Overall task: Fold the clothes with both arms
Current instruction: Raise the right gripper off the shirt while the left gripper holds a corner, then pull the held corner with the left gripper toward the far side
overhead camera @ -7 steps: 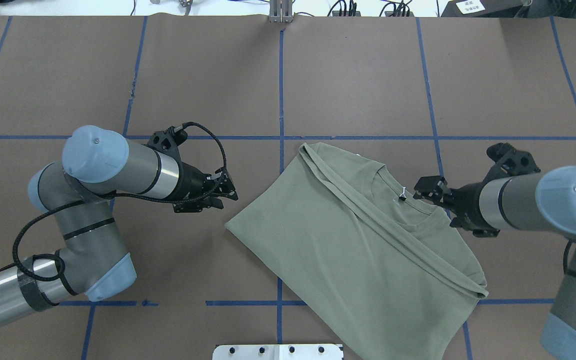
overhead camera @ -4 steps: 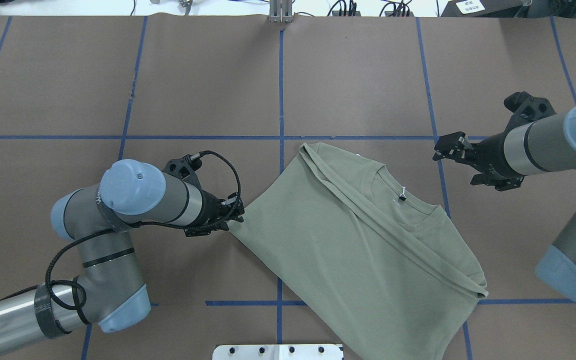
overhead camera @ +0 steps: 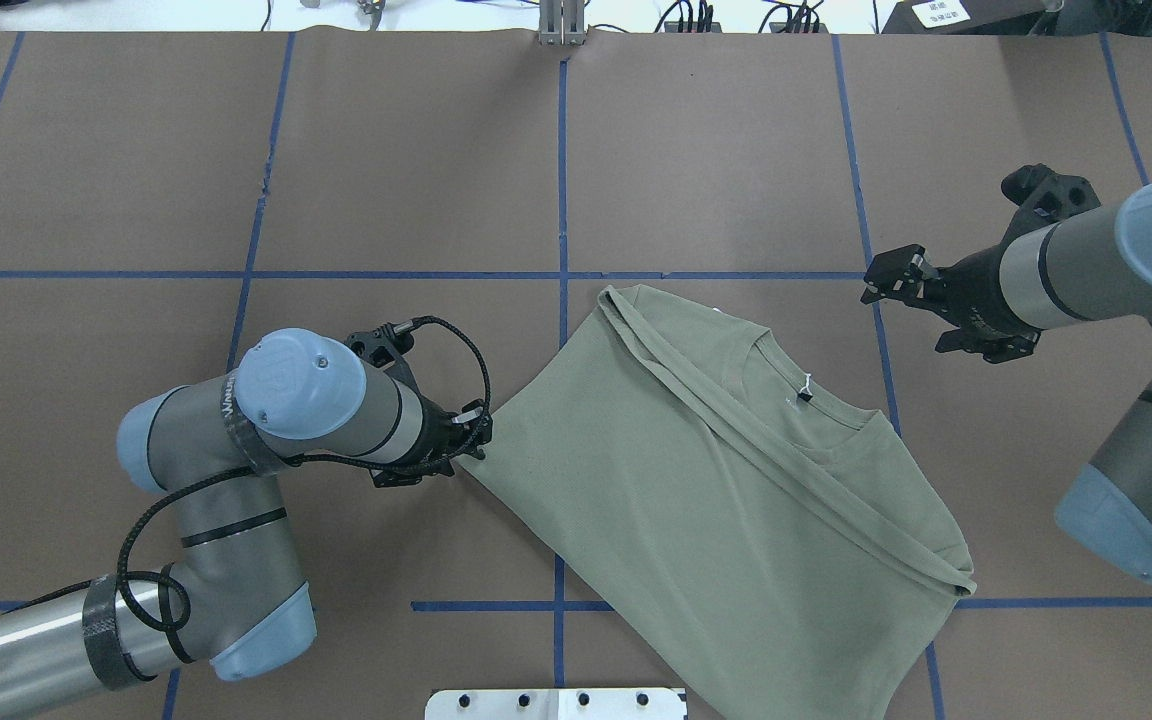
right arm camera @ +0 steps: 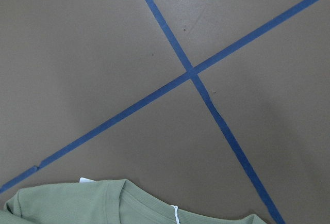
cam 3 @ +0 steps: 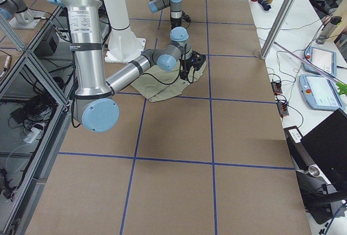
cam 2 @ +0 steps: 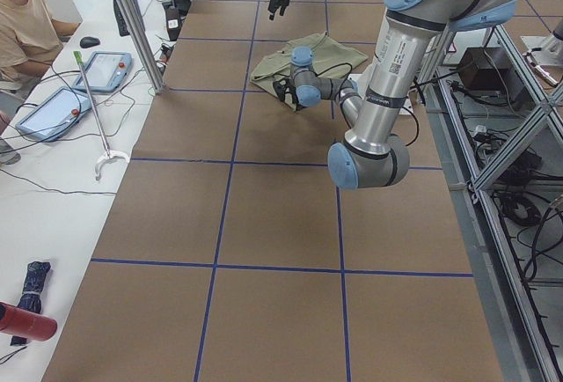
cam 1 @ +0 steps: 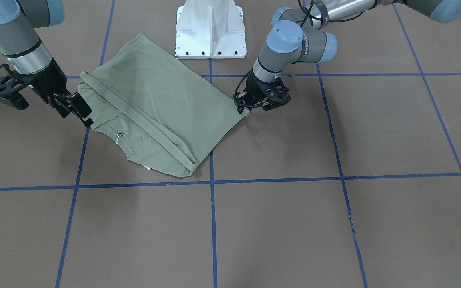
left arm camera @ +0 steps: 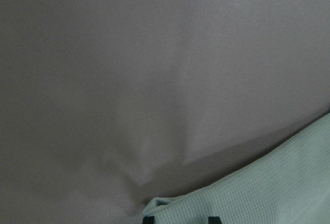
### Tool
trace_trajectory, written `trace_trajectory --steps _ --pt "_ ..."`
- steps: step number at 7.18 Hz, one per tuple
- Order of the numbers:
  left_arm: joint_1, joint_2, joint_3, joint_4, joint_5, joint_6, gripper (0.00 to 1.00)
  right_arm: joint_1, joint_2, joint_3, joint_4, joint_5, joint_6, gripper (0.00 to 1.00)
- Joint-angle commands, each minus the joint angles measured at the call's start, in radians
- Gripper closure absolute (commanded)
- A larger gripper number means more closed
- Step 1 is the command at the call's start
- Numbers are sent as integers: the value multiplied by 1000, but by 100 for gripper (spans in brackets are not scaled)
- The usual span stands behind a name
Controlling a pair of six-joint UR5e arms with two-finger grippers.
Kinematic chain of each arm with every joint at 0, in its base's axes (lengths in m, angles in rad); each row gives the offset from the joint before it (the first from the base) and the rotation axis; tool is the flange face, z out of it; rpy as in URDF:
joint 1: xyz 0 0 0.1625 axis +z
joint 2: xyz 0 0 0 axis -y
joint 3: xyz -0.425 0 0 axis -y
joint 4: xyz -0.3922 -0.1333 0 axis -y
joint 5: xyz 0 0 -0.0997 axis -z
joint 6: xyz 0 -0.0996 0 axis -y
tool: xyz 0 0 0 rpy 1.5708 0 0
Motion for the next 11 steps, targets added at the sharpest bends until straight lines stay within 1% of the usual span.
trace_trajectory --steps 1,2,3,4,6,7,9,10,11 --pt "1 1 1 9 0 0 56 0 1 -6 0 -1 1 0" --pt "-1 4 1 9 0 0 67 0 -1 -6 0 -1 1 0" --pt "1 1 1 8 0 0 91 -1 1 -27 0 -1 3 0" --pt "-1 3 3 8 3 8 100 -1 4 -31 0 -1 4 0" --pt "-16 3 9 9 15 17 100 -1 13 -40 -1 -1 10 0" --pt "-42 0 10 9 27 35 100 -1 15 -40 0 0 15 0" --pt "-173 -9 32 -1 49 240 100 -3 31 -46 2 -1 70 0" --pt "-239 -58 100 -16 54 302 100 -3 57 -45 2 3 76 0" --pt "-295 -174 265 -86 54 304 100 -12 86 -48 2 5 75 0"
